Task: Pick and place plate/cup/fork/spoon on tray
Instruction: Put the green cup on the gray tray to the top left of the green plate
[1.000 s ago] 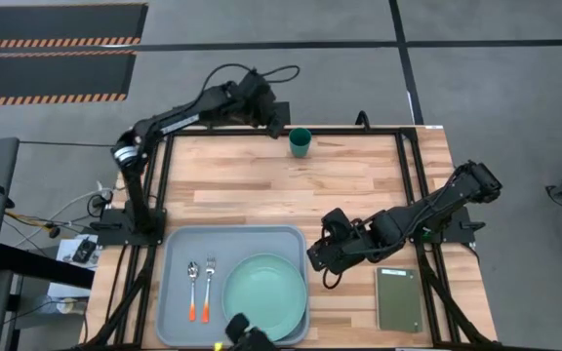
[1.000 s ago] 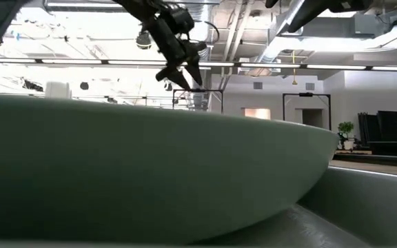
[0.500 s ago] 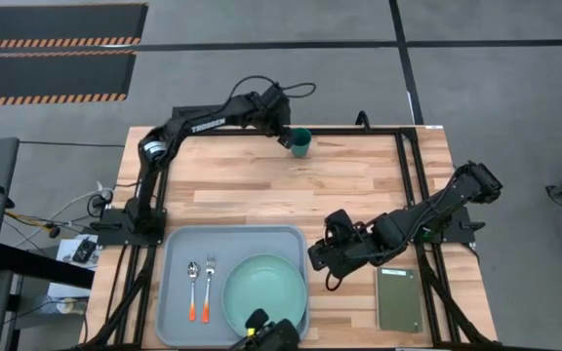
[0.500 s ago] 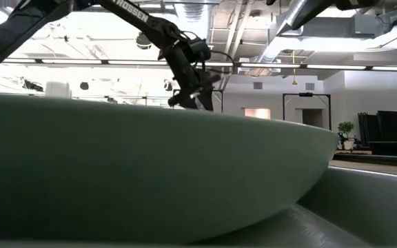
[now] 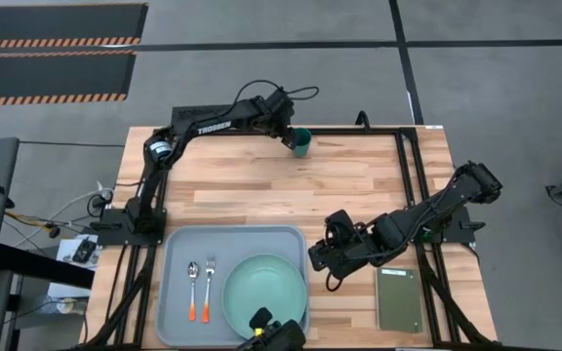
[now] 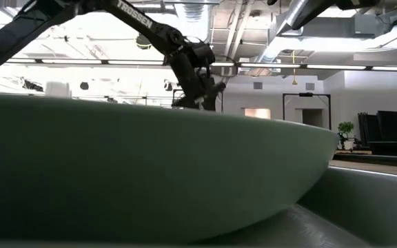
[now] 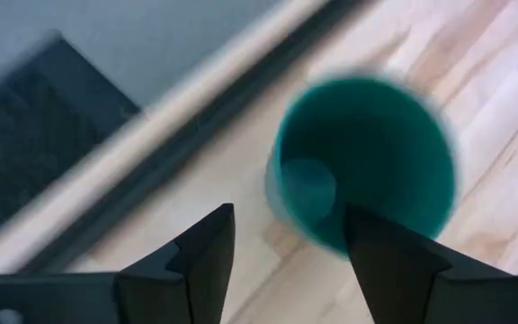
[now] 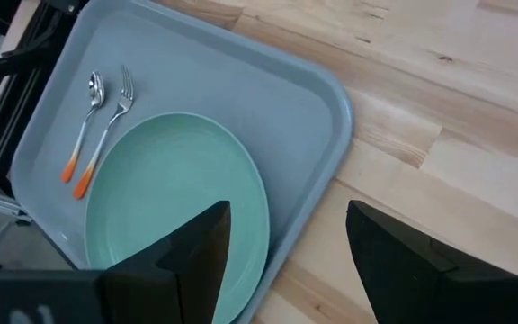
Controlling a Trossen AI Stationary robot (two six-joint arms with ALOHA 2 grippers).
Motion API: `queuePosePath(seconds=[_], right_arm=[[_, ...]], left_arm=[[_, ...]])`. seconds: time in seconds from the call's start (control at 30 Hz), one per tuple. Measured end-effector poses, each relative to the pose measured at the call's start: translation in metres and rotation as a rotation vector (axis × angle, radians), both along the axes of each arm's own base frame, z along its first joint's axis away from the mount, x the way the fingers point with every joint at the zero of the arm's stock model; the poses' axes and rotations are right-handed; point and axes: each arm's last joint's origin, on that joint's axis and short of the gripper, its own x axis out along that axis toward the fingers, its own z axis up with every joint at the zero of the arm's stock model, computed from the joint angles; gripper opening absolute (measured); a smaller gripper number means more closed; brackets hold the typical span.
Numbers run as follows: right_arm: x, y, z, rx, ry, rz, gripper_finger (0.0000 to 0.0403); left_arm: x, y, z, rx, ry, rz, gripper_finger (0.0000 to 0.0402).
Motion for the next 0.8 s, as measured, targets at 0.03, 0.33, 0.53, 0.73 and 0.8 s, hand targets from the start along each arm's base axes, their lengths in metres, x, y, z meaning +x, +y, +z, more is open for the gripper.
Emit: queuePosePath(seconds=[0.03, 0.33, 0.53, 0.73, 0.8], right_arm=[[0.0, 0.0, 0.0, 0.0, 0.0, 0.0, 0.0249], [0.0, 0.0, 0.0, 0.002, 0.0, -0.002, 0.0249], [0.0, 0.0, 0.0, -0.003, 0.005, 0.001, 0.0249], [-0.001, -0.001, -0.001, -0.012, 0.018, 0.007, 0.0249], [-0.001, -0.001, -0.001, -0.018, 0.02, 0.015, 0.0249]], left_arm=[[0.0, 0.0, -0.008, -0.023, 0.021, 0.0, 0.0186], [0.005, -0.001, -0.028, -0.118, 0.035, -0.009, 0.0143], [0.002, -0.003, -0.023, -0.132, 0.037, -0.006, 0.0099], [0.004, -0.009, -0.024, -0.149, 0.053, -0.024, 0.0035], [0.004, -0.01, -0.024, -0.158, 0.055, -0.03, 0.0014]])
